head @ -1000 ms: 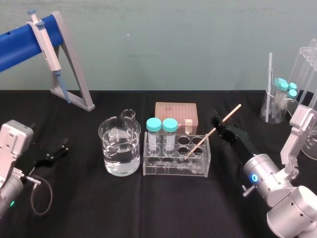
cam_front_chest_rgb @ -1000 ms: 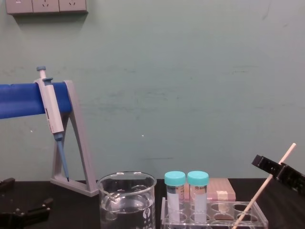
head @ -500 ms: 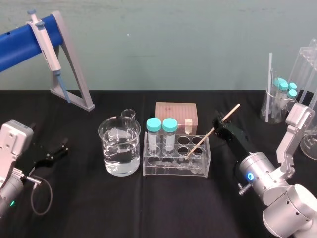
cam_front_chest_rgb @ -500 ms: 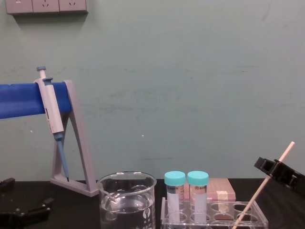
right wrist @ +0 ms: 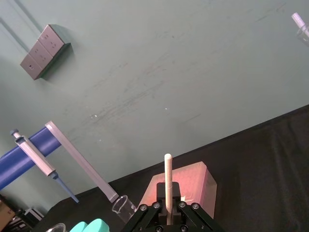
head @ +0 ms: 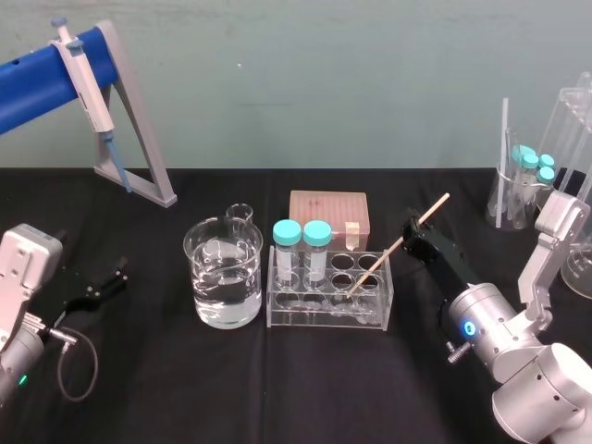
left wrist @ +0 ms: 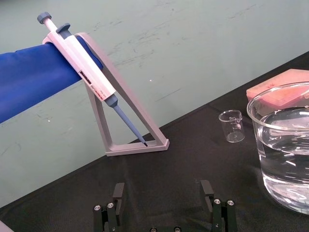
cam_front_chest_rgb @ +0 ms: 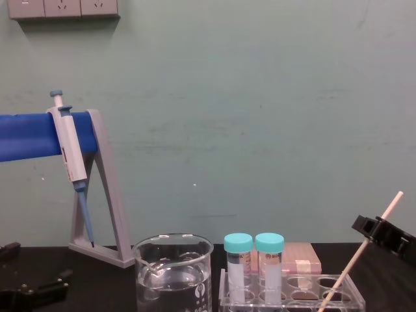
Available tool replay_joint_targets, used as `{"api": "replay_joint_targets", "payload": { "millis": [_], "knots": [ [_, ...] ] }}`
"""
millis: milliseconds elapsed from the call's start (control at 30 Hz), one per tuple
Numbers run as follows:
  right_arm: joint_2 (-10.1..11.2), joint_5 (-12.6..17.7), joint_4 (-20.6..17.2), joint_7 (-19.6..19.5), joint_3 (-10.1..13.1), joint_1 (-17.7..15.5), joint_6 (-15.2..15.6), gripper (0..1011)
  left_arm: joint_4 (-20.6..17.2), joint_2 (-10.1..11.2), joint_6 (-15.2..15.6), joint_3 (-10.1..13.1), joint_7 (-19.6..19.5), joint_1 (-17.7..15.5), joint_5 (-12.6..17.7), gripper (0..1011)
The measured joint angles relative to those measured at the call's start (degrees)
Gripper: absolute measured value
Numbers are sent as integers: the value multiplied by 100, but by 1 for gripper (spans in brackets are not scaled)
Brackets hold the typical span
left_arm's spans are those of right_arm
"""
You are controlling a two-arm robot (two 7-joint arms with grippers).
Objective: Hold the thermometer with one hand and immerse one end into the beaker, then reinsert it into the test tube rack.
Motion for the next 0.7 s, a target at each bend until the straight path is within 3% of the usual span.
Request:
{"api": "replay_joint_targets", "payload": {
  "millis": [300,700],
  "knots": [
    [88,-196,-125,39,-43,-6,-34,53,0,0,0,0,0,0,0,1004],
    [580,-1039,-596,191,-459,121,268,53,0,0,0,0,0,0,0,1004]
  ]
}}
